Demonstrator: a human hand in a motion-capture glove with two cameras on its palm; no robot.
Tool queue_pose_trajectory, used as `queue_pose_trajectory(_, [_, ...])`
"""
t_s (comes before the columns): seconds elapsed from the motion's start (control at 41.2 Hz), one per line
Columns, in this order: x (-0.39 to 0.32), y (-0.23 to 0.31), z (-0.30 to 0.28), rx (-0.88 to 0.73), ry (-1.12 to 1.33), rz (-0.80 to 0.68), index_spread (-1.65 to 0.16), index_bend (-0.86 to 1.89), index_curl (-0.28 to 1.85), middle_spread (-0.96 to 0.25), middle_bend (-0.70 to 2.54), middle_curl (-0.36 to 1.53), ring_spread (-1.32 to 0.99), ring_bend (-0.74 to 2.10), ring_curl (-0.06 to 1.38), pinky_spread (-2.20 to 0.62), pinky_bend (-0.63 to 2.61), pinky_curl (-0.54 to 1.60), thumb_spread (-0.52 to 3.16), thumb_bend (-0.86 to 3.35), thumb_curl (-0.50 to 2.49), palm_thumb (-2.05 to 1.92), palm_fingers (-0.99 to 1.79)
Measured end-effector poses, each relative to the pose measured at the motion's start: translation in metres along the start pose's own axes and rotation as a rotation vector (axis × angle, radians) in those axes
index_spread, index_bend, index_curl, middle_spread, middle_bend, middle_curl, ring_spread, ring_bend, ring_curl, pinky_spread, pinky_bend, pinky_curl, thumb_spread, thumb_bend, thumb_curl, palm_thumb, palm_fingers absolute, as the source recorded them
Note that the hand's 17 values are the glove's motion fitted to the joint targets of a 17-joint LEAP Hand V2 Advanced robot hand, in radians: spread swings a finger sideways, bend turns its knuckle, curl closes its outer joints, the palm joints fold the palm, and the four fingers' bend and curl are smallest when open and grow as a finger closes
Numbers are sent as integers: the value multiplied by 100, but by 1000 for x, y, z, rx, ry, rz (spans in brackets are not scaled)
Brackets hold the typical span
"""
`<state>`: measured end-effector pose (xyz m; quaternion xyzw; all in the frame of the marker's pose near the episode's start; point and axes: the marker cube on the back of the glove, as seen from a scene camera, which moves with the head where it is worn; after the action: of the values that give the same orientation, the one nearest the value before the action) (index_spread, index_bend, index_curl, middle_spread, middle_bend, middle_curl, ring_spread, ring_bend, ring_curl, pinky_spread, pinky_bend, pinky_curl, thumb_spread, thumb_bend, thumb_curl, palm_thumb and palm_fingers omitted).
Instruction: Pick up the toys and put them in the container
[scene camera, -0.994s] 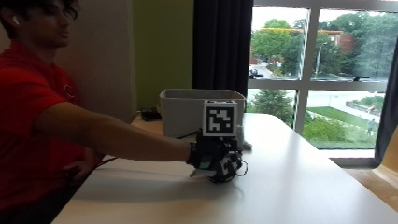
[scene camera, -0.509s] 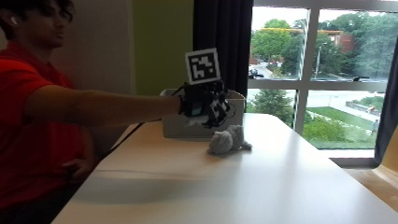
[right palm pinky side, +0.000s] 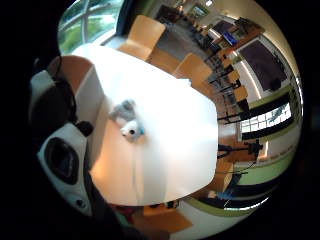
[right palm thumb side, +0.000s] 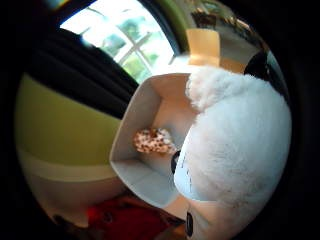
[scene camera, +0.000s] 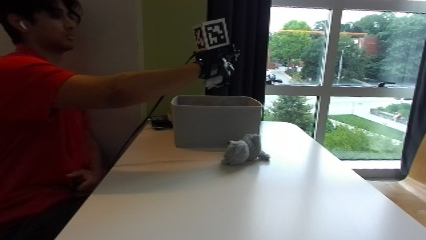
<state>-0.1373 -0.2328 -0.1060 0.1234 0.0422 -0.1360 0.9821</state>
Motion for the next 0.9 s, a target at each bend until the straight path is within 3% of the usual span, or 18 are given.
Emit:
queue_pose_trajectory(0.267, [-97, -23, 9, -32, -6, -128, -49, 58, 108, -35, 84, 70, -43, 108, 52, -43, 99, 41, 42, 12, 101, 56, 109])
queue_pose_trajectory(0.485, [-121, -26, 21, -58, -48, -148, -50, 53, 112, -37, 77, 68, -44, 103, 50, -45, 95, 39, 46, 8, 104, 53, 104])
queue_pose_trajectory(0.679, [-110, -18, 22, -127, -60, -130, -50, 37, 111, -40, 53, 62, -41, 94, 49, -37, 105, 43, 61, 1, 103, 44, 63])
queue_pose_trajectory(0.703, [-108, -16, 22, -136, -55, -130, -50, 29, 108, -39, 50, 61, -39, 90, 47, -34, 104, 42, 67, -3, 101, 39, 44])
queue_pose_trajectory(0.849, [-90, -10, 22, -127, -56, -118, -50, 19, 97, -27, 27, 53, -23, 65, 41, -16, 116, 46, 91, -9, 85, 14, -6])
queue_pose_trajectory(0.897, [-82, -8, 23, -125, -69, -106, -51, 17, 93, -25, 27, 52, -19, 58, 38, -11, 115, 44, 95, -8, 80, 9, -7])
